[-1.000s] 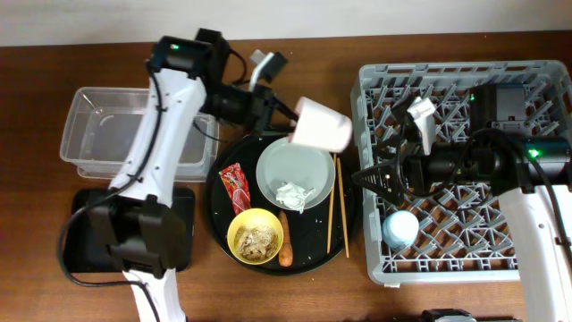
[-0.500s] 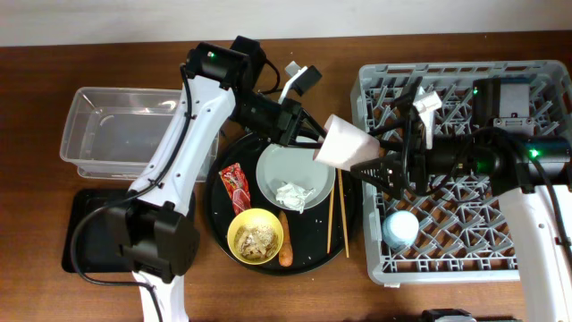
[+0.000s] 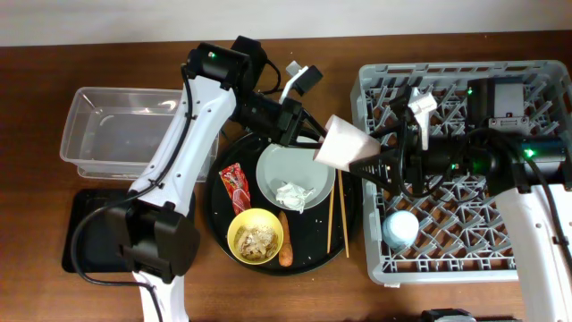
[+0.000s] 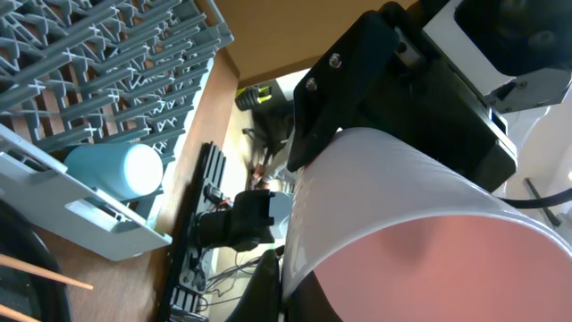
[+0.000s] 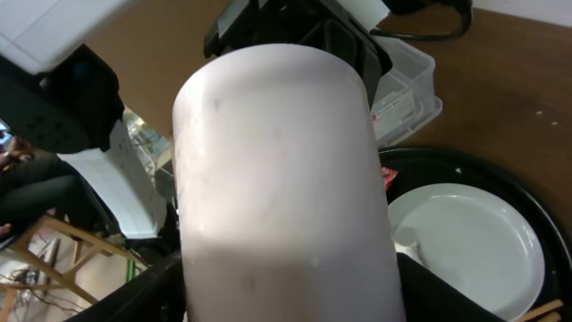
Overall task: Sort waste into correct bins and load items into the dishwasher rack
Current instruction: 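Hand the pink cup from the left gripper to the right gripper, then place the pink cup upside down in the rack with right gripper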
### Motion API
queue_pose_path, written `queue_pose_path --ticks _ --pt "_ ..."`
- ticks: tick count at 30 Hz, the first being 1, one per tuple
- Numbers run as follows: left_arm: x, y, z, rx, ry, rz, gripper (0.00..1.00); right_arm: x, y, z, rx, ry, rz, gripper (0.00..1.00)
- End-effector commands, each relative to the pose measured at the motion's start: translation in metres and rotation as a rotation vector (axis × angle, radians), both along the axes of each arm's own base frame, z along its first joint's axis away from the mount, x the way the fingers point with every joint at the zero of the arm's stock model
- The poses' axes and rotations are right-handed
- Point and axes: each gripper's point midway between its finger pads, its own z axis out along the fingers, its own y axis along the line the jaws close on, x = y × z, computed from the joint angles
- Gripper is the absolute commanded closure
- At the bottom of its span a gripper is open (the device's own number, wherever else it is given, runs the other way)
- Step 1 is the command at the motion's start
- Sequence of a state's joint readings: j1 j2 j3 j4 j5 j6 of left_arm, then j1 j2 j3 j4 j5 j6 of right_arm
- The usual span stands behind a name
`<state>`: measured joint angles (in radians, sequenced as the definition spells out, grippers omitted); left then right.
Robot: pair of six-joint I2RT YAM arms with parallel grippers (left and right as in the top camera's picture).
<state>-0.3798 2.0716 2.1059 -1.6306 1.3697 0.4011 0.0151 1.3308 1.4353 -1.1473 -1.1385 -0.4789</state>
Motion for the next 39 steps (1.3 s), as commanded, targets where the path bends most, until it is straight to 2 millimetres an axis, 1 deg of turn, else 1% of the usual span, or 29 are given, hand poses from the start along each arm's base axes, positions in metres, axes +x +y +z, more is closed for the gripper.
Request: queue_pose_path --ticks 1,4,6,8,10,13,16,19,20,23,25,27,29,30,32,35,36,37,39 --pt "-0.002 0.000 0.012 -0.038 -0.037 -0.003 1.00 -0.004 0.007 0.007 0.027 -0.011 0.037 0.36" --pt "-0.002 0.000 0.012 -0.037 -0.038 -0.003 0.98 -0.003 0.007 0.008 0.027 -0.019 0.037 0.43" --pt "-0.002 0.001 0.007 -0.008 -0.050 -0.004 0.84 -0.003 0.007 0.008 0.026 -0.024 0.036 0.43" --pt "-0.001 0.003 0.000 0.030 -0.064 -0.004 0.83 -0.002 0.007 0.008 0.023 -0.026 0.034 0.44" --pt "-0.001 0.003 -0.002 0.039 -0.067 -0.004 0.79 -0.002 0.007 0.008 0.023 -0.028 0.034 0.44" --pt "-0.001 0.004 -0.003 0.044 -0.070 -0.003 0.76 -0.002 0.007 0.008 0.023 -0.029 0.034 0.44" --pt "0.003 0.005 -0.010 0.075 -0.107 -0.001 0.75 -0.002 0.007 0.008 0.022 -0.030 0.034 0.44" --pt "0.009 0.004 -0.011 0.072 -0.146 0.004 0.75 0.003 0.003 0.001 -0.021 -0.029 0.008 0.44" --pt "0.012 0.004 -0.012 0.075 -0.155 0.010 0.75 0.003 0.002 -0.001 -0.032 -0.028 0.001 0.44" --pt "0.032 0.011 -0.023 0.160 -0.151 0.077 0.75 0.004 0.001 -0.003 -0.044 -0.023 -0.008 0.44" --pt "0.047 0.021 -0.031 0.220 -0.156 0.133 0.75 0.004 0.001 -0.003 -0.044 -0.023 -0.008 0.44" --pt "0.055 0.027 -0.036 0.254 -0.159 0.162 0.75 0.005 0.001 -0.004 -0.049 -0.023 -0.010 0.44" --pt "0.062 0.036 -0.041 0.289 -0.160 0.192 0.75 0.007 -0.002 -0.009 -0.080 -0.018 -0.029 0.44" --pt "0.066 0.042 -0.044 0.309 -0.161 0.208 0.75 0.008 -0.005 -0.013 -0.105 -0.010 -0.044 0.44" --pt "0.071 0.051 -0.047 0.330 -0.155 0.229 0.75 0.019 -0.019 -0.030 -0.212 0.051 -0.152 0.45" --pt "0.071 0.053 -0.047 0.332 -0.150 0.233 0.75 0.029 -0.037 -0.046 -0.313 0.109 -0.270 0.47" --pt "0.071 0.053 -0.047 0.333 -0.148 0.233 0.75 0.033 -0.046 -0.053 -0.359 0.136 -0.329 0.47" --pt "0.071 0.054 -0.047 0.337 -0.150 0.234 0.75 0.037 -0.059 -0.061 -0.420 0.178 -0.414 0.47" --pt "0.073 0.057 -0.053 0.374 -0.161 0.241 0.75 0.038 -0.083 -0.075 -0.518 0.256 -0.559 0.48"
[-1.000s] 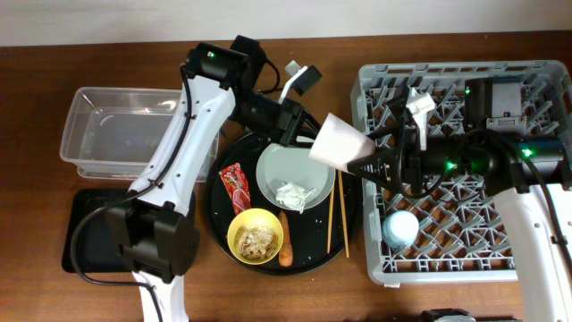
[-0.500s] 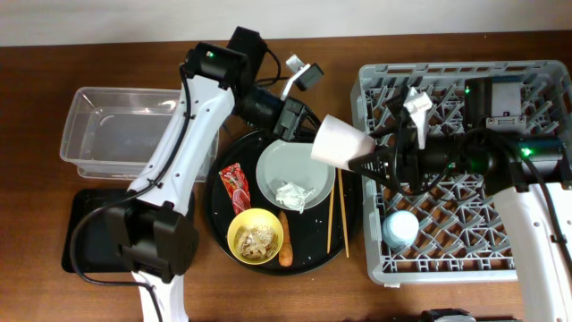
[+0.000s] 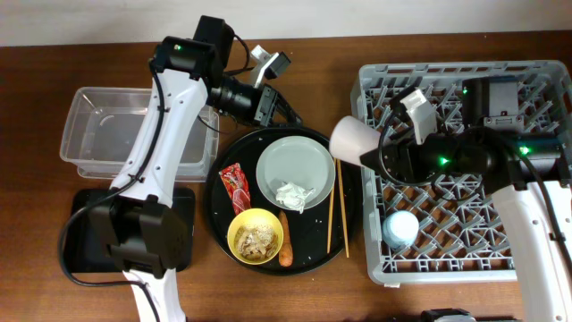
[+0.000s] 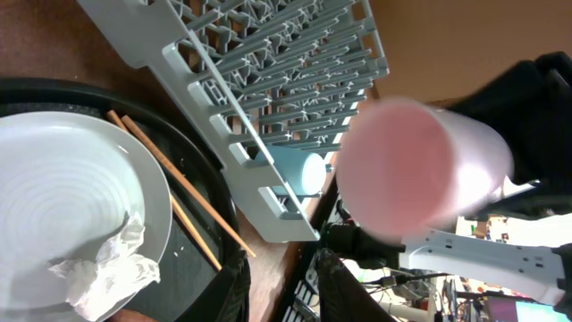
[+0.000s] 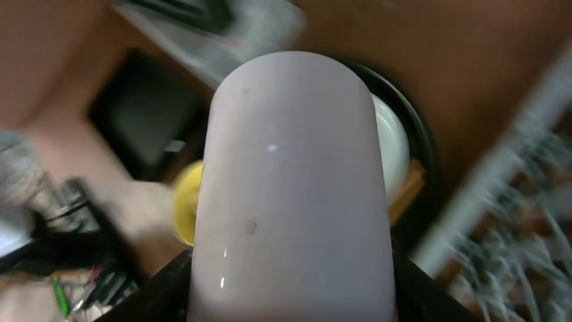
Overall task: Sort waste into correct bins and load items into the dishwasher rack
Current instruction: 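Place the pink cup upside down in the rack with right gripper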
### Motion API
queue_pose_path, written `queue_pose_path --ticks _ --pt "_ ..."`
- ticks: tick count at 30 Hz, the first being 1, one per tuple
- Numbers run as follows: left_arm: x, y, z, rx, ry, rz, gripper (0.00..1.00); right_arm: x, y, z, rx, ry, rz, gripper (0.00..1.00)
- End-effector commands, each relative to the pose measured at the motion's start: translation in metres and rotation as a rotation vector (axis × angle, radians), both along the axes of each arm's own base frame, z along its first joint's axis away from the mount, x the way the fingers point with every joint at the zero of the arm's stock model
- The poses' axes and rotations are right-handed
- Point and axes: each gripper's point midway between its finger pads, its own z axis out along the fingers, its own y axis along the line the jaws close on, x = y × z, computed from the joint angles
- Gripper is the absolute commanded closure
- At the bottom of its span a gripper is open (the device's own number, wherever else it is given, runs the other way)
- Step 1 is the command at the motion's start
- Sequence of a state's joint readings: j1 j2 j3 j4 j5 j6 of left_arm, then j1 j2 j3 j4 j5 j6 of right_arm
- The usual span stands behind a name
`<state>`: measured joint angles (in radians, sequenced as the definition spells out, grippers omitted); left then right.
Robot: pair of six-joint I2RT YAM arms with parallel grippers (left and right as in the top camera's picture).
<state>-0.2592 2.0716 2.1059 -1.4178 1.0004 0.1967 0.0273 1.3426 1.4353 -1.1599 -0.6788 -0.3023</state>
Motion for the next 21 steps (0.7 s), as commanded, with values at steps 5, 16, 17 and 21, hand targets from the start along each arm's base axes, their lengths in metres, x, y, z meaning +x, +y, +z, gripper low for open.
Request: queue_pose_path --ticks 5,16,17,21 --pt "0.000 0.009 -0.004 0.083 -0.025 0.020 0.75 -0.002 -0.093 -0.038 -0.402 0.193 -0.537 0.49" --pt "-0.001 0.010 -0.005 0.093 -0.019 0.021 0.75 0.003 -0.097 -0.098 -0.454 0.310 -0.540 0.49" --pt "-0.001 0.011 -0.006 0.104 -0.021 0.023 0.75 0.003 -0.096 -0.101 -0.453 0.325 -0.534 0.49" --pt "-0.001 0.012 -0.007 0.108 -0.019 0.024 0.75 0.004 -0.092 -0.116 -0.446 0.380 -0.512 0.48"
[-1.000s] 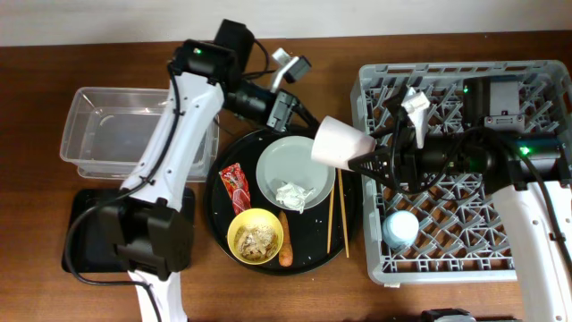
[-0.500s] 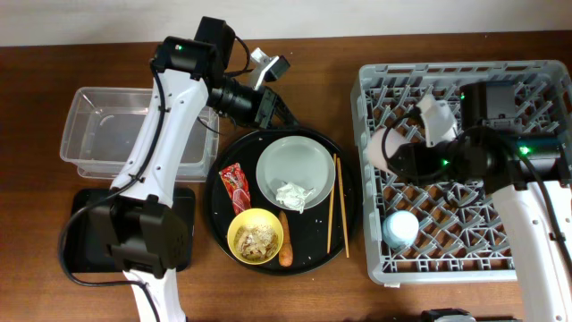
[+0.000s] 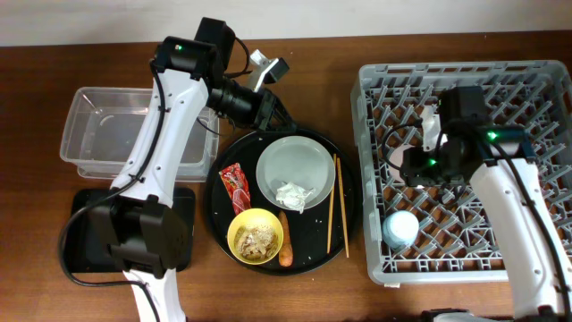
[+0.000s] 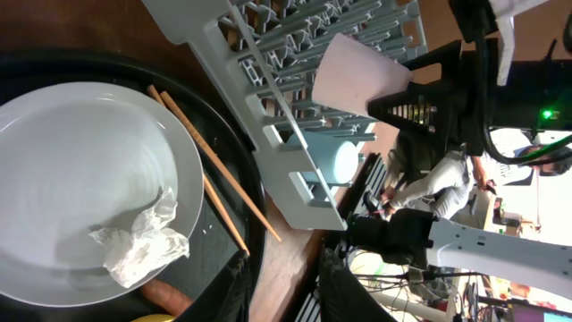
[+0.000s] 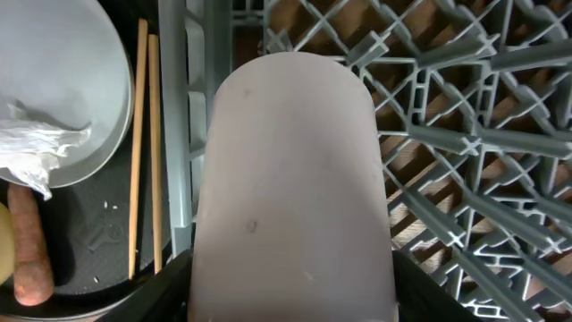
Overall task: Sort waste into correct bins and load items into the dishwasher rack
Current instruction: 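Place the pink cup upside down in the rack with right gripper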
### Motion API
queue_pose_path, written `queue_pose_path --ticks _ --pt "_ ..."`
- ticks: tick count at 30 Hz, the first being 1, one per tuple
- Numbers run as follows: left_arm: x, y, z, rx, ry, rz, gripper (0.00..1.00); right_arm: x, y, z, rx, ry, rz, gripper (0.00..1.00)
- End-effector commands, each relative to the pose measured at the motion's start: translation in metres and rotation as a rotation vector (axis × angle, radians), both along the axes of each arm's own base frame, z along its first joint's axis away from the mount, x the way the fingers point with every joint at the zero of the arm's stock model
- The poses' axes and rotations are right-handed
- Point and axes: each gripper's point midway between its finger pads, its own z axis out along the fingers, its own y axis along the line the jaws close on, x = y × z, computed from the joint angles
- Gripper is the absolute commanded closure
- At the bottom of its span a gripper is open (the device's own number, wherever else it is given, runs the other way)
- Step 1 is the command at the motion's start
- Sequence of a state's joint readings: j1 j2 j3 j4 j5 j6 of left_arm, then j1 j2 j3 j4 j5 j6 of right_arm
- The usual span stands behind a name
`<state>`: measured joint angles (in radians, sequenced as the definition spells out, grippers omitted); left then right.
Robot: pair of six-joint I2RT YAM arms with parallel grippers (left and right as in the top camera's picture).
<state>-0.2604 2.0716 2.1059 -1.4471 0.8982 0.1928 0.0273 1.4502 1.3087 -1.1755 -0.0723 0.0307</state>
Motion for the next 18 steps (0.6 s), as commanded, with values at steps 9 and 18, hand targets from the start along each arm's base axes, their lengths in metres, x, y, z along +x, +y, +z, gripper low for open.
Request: queue_pose_path --ticks 9,18 --pt "-0.001 0.002 0.008 0.003 -0.025 0.003 0.75 0.006 0.004 -0.030 0.013 0.085 -0.003 0.48" --pt "-0.001 0.002 0.008 0.003 -0.025 0.003 0.75 0.009 0.007 -0.050 0.026 0.119 0.000 0.12"
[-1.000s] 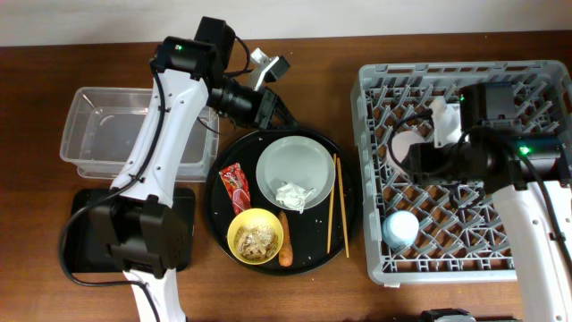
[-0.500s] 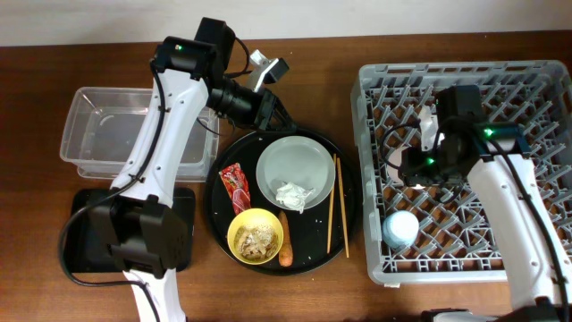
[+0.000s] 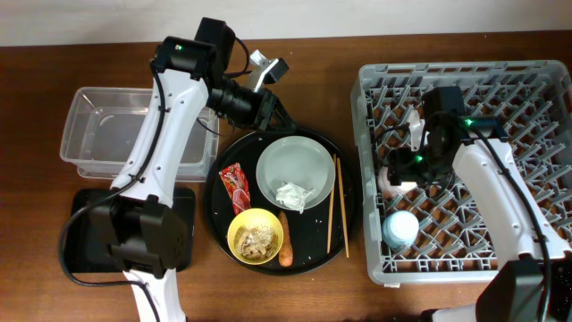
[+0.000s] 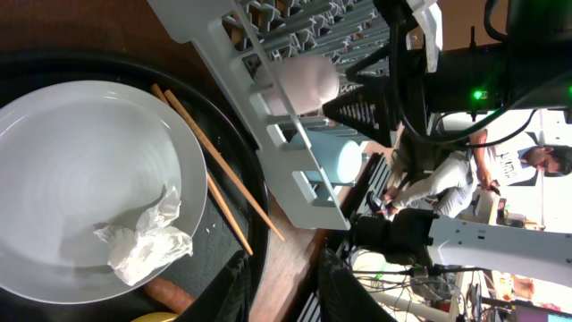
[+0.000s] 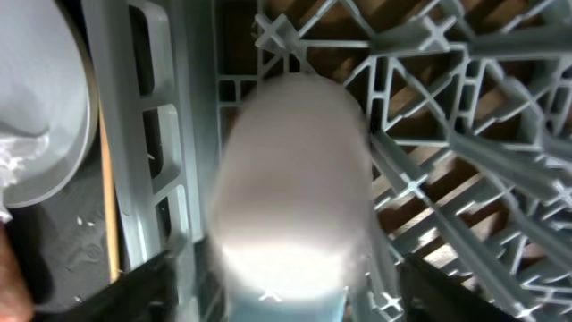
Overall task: Sort waste into correct bins and load items into the dishwasher rack
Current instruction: 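Place the pink cup upside down in the rack with right gripper, then grasp the wooden chopsticks on the tray with the right gripper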
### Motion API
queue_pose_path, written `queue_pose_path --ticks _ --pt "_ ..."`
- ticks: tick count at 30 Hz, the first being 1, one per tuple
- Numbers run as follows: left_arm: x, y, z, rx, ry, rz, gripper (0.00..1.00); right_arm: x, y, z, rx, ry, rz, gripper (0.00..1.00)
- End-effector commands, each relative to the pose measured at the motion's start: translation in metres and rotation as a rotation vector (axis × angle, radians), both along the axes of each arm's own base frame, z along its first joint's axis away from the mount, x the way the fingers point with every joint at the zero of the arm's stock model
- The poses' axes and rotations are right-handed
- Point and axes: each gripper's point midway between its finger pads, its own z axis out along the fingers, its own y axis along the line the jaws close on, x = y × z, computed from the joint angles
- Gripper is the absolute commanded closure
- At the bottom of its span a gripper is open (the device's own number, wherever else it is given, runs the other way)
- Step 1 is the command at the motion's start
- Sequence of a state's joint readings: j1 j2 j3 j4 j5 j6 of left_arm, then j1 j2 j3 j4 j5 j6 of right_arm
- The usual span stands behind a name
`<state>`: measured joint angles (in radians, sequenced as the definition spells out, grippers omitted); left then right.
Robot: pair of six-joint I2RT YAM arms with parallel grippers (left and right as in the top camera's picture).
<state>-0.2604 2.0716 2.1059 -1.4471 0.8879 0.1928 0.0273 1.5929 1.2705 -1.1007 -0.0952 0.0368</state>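
Note:
The pink cup (image 3: pixel 391 175) sits low in the left side of the grey dishwasher rack (image 3: pixel 465 70), just above a light-blue cup (image 3: pixel 399 229). In the right wrist view the pink cup (image 5: pixel 295 179) is blurred and my right gripper (image 5: pixel 290 286) stands around it, open, with gaps on both sides. My left gripper (image 3: pixel 272 114) hovers open and empty over the far rim of the black tray (image 3: pixel 217 210). In the left wrist view its fingers frame the tray edge (image 4: pixel 286 291). The white plate (image 3: pixel 288 161) holds a crumpled tissue (image 3: pixel 293 194).
On the tray are chopsticks (image 3: pixel 335 207), a red packet (image 3: pixel 236 186), a yellow bowl of food (image 3: pixel 256 237) and a carrot-like piece (image 3: pixel 285 243). A clear bin (image 3: pixel 121 130) and a black bin (image 3: pixel 79 255) stand at the left.
My right gripper went lower into the rack's left side and its jaws now stand off the pink cup, which sits among the tines. The left arm has not moved.
Both grippers held the pink cup above the plate. Then only the right held it, left of the rack, with the left arm drawn back to the tray's far rim. After that the right carried the cup over the rack, and now the cup rests in it.

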Motion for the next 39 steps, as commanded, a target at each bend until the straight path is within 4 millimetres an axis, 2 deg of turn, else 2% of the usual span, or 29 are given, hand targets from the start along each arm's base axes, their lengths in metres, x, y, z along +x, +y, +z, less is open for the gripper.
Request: queue_pose_path --ticks 1,4,7,8,10,12,13,15,18,20,22,23,25,26,27,30,31,34,37,39 --pt "-0.001 0.001 0.009 -0.007 -0.022 0.002 0.75 -0.004 0.003 -0.001 0.006 0.014 0.001 0.09" --pt "-0.001 0.001 0.009 -0.007 -0.022 0.002 0.75 -0.001 0.003 0.004 0.009 0.002 0.001 0.11" --pt "0.003 0.008 0.007 0.008 -0.027 0.019 0.75 0.005 0.014 0.039 0.070 -0.046 0.016 0.11" --pt "0.008 0.017 0.003 0.040 -0.034 0.042 0.75 0.004 0.020 0.060 0.105 -0.063 0.024 0.11" --pt "0.017 0.038 -0.006 0.110 -0.029 0.098 0.75 -0.003 0.029 0.084 0.147 -0.062 0.037 0.11" --pt "0.031 0.075 -0.023 0.267 -0.010 0.215 0.75 -0.008 0.041 0.089 0.166 -0.059 0.072 0.12" --pt "0.038 0.100 -0.033 0.371 -0.003 0.291 0.75 -0.010 0.053 0.089 0.174 -0.054 0.106 0.14" --pt "0.042 0.122 -0.038 0.441 0.007 0.344 0.75 -0.015 0.077 0.089 0.178 -0.057 0.181 0.19" --pt "0.039 0.131 -0.041 0.476 0.023 0.355 0.75 -0.017 0.093 0.078 0.102 -0.051 0.142 0.23" --pt "0.039 0.132 -0.042 0.482 0.023 0.357 0.75 -0.025 0.118 0.064 0.101 -0.043 0.191 0.26" --pt "0.039 0.132 -0.042 0.482 0.022 0.355 0.75 -0.034 0.118 0.041 -0.004 -0.014 0.134 0.33" --pt "0.039 0.132 -0.042 0.482 0.023 0.355 0.65 -0.038 0.119 0.030 -0.037 -0.008 0.120 0.35" --pt "0.039 0.132 -0.042 0.482 0.022 0.355 0.58 -0.045 0.131 0.011 -0.035 -0.002 0.143 0.38" --pt "0.039 0.132 -0.042 0.481 0.022 0.356 0.50 -0.050 0.136 -0.001 -0.036 0.002 0.157 0.38" --pt "0.039 0.132 -0.042 0.481 0.022 0.356 0.46 -0.054 0.137 -0.010 -0.036 0.007 0.154 0.39" --pt "0.039 0.131 -0.042 0.480 0.022 0.355 0.43 -0.057 0.138 -0.036 -0.033 -0.001 0.162 0.57" --pt "0.039 0.130 -0.042 0.477 0.022 0.353 0.43 -0.055 0.138 -0.045 -0.030 -0.015 0.162 0.60" --pt "0.039 0.124 -0.041 0.472 0.012 0.342 0.41 -0.045 0.132 -0.060 -0.069 -0.075 0.149 0.61" --pt "0.039 0.121 -0.041 0.471 0.006 0.333 0.37 -0.036 0.126 -0.065 -0.114 -0.107 0.138 0.61" --pt "0.039 0.121 -0.041 0.471 0.006 0.334 0.37 -0.034 0.127 -0.077 -0.129 -0.087 0.139 0.64"
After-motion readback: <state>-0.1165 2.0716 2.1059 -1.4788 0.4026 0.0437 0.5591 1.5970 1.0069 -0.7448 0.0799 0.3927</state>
